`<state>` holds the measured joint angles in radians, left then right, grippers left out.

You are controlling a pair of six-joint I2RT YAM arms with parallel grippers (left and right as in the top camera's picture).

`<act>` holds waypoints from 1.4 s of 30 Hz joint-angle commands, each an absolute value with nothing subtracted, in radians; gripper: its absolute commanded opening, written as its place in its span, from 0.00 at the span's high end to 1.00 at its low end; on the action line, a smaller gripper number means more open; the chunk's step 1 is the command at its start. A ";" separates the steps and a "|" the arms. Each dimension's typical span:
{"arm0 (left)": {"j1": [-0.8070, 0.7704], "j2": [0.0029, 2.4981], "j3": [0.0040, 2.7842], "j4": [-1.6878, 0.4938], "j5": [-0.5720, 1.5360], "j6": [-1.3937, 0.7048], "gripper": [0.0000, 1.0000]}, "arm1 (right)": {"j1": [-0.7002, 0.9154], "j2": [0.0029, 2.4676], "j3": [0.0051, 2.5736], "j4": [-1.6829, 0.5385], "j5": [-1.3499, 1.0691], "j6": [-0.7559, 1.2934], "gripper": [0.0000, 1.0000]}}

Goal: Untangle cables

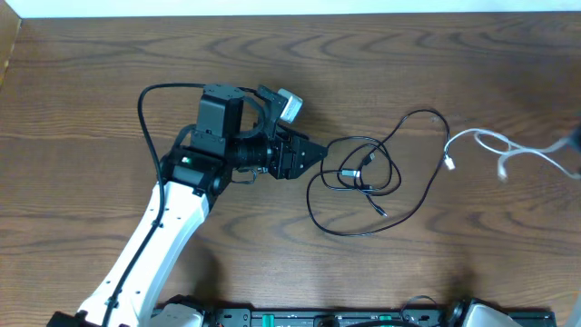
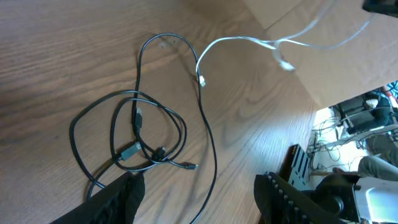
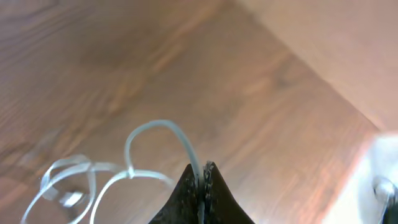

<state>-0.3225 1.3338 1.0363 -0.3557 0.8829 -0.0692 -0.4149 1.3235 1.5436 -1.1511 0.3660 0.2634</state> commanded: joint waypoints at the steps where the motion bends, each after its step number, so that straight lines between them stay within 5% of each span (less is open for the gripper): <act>1: -0.324 1.346 1.033 -0.363 0.877 -0.029 0.38 | -0.564 1.326 1.575 -1.144 0.420 0.292 0.99; 9: -0.327 1.346 1.031 -0.388 0.869 0.008 0.38 | -0.804 1.327 1.632 -1.079 0.341 0.292 0.99; 18: -0.327 1.347 1.031 -0.388 0.794 0.007 0.38 | -0.878 1.340 1.701 -0.962 0.168 0.292 0.99; 24: -0.327 1.347 1.031 -0.388 0.769 0.007 0.38 | -0.804 1.411 1.701 -0.922 -0.136 0.316 0.99; 33: -0.327 1.347 1.031 -0.442 0.769 0.007 0.38 | -0.532 1.495 1.701 -1.006 -0.079 0.317 0.99; 37: -0.327 1.347 1.031 -0.473 0.770 0.007 0.38 | -0.455 1.525 1.700 -1.159 0.002 0.331 0.72; 42: -0.327 1.346 1.031 -0.514 0.770 0.003 0.38 | -0.412 1.540 1.668 -1.378 0.075 0.461 0.69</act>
<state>-0.3244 1.3392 1.0363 -0.4999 0.7784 -0.0025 -0.4290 1.5326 1.6871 -1.3289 -0.0078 0.3645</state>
